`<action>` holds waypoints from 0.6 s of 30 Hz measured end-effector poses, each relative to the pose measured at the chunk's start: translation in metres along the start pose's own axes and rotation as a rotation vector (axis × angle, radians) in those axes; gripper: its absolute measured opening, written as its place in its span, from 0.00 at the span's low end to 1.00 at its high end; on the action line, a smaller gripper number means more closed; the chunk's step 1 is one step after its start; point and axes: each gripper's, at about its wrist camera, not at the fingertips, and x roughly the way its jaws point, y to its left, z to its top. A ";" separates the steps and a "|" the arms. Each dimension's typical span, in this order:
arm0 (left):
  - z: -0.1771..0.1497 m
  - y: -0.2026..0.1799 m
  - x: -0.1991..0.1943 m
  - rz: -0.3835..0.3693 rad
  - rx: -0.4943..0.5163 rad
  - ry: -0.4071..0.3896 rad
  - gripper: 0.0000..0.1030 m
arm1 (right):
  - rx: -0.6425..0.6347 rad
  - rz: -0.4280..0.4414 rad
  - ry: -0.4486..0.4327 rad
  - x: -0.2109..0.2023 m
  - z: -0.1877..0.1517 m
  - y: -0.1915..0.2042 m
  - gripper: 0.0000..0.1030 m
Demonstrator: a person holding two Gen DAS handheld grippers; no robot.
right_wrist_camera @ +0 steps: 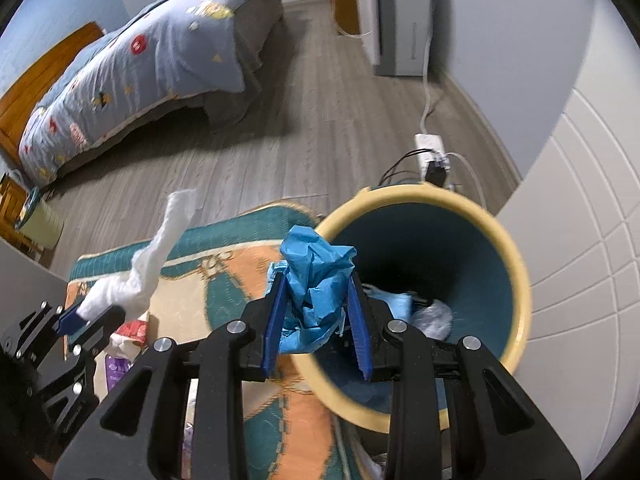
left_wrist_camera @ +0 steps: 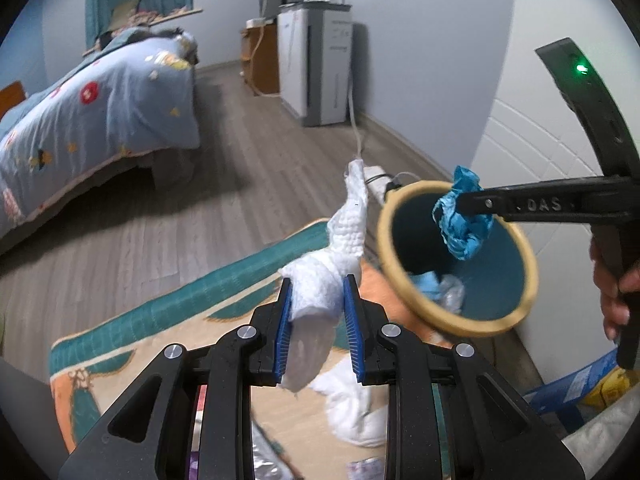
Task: Collect trash
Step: 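Carry the glove into the bin with the right gripper while the left drops the tissue there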
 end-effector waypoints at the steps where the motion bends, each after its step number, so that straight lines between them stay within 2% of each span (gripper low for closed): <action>1: 0.001 -0.003 -0.001 -0.005 0.006 -0.003 0.25 | 0.013 -0.005 -0.005 -0.002 0.001 -0.007 0.29; 9: 0.010 -0.047 0.001 -0.081 0.077 -0.021 0.25 | 0.110 -0.080 -0.031 -0.010 0.000 -0.069 0.29; 18: 0.014 -0.088 0.027 -0.160 0.124 0.012 0.25 | 0.173 -0.132 0.020 0.004 -0.011 -0.111 0.29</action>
